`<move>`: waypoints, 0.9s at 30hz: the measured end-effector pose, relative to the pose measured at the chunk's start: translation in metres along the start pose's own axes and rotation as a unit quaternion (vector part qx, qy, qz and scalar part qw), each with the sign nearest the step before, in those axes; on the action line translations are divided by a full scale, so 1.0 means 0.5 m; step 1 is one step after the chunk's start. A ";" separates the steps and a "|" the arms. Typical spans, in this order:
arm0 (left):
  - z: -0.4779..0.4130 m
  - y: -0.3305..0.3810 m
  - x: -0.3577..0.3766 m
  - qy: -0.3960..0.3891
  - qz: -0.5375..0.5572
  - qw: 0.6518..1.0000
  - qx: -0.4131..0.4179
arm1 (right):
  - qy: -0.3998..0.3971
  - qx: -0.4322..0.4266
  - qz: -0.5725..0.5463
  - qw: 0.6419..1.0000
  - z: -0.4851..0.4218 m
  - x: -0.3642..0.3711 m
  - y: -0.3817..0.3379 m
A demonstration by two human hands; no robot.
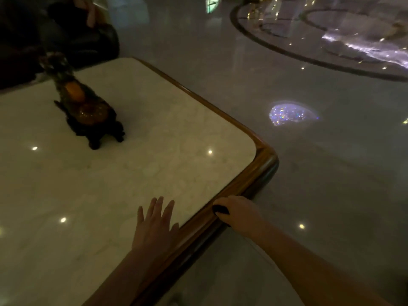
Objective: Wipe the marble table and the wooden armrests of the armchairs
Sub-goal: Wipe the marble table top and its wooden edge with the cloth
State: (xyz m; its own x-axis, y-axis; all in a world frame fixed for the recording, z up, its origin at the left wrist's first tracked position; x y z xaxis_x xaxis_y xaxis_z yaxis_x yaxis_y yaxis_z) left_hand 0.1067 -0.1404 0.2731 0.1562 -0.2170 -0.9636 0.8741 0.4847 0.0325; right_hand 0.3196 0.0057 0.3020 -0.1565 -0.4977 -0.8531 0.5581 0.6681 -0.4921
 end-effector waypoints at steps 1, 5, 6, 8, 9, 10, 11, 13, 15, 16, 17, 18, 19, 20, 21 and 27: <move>-0.016 -0.013 0.016 -0.007 0.002 1.000 -0.009 | -0.006 -0.009 0.001 1.000 -0.031 0.012 0.004; -0.089 -0.066 0.104 -0.028 0.022 0.999 -0.040 | -0.037 -0.020 0.025 0.999 -0.150 0.093 0.031; -0.111 -0.077 0.128 -0.032 0.023 0.998 -0.047 | -0.037 -0.017 0.028 0.999 -0.178 0.118 0.039; -0.152 -0.102 0.182 -0.045 0.022 0.997 -0.058 | -0.038 -0.019 0.029 0.999 -0.231 0.175 0.054; -0.174 -0.112 0.208 -0.050 0.020 0.997 -0.061 | -0.042 -0.021 0.028 0.998 -0.257 0.203 0.062; -0.196 -0.123 0.234 -0.050 0.017 0.997 -0.062 | -0.048 -0.023 0.030 0.998 -0.282 0.230 0.070; -0.218 -0.133 0.260 -0.048 0.016 0.997 -0.065 | -0.052 -0.024 0.036 0.998 -0.310 0.255 0.077; -0.264 -0.153 0.308 -0.042 0.017 0.996 -0.075 | -0.051 -0.033 0.059 0.996 -0.367 0.299 0.093; -0.303 -0.174 0.356 -0.040 0.020 0.995 -0.087 | -0.040 -0.039 0.083 0.995 -0.426 0.338 0.107; -0.318 -0.185 0.380 -0.042 0.019 0.995 -0.094 | -0.036 -0.041 0.095 0.994 -0.453 0.356 0.112; -0.331 -0.194 0.403 -0.045 0.016 0.994 -0.101 | -0.035 -0.039 0.106 0.993 -0.478 0.371 0.116; -0.344 -0.201 0.425 -0.048 0.014 0.993 -0.108 | -0.032 -0.037 0.116 0.992 -0.501 0.385 0.122; -0.354 -0.207 0.444 -0.053 0.012 0.992 -0.116 | -0.030 -0.035 0.127 0.991 -0.520 0.398 0.127; -0.364 -0.212 0.462 -0.056 0.012 0.991 -0.124 | -0.025 -0.036 0.136 0.990 -0.537 0.412 0.132; -0.374 -0.216 0.476 -0.056 0.016 0.990 -0.132 | -0.020 -0.037 0.144 0.989 -0.550 0.424 0.136; -0.418 -0.226 0.529 -0.078 0.044 0.987 -0.134 | -0.005 -0.043 0.152 0.987 -0.605 0.473 0.146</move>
State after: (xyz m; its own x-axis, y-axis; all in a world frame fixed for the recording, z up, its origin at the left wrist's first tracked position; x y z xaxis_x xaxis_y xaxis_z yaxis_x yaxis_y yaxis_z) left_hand -0.0467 -0.0755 -0.0408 0.3133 -0.2811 -0.9071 0.7034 0.7104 0.0228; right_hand 0.0770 0.1041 0.0118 0.0154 -0.2712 -0.9624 0.5074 0.8315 -0.2262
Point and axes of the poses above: each hand's wrist, its own z-axis away from the middle knuckle, its own x-axis out of the palm, y = z × x, the point moved 1 cm from there along -z, towards the middle knuckle, and after that the axes turned 9 degrees about -x, right-handed, at the moved point
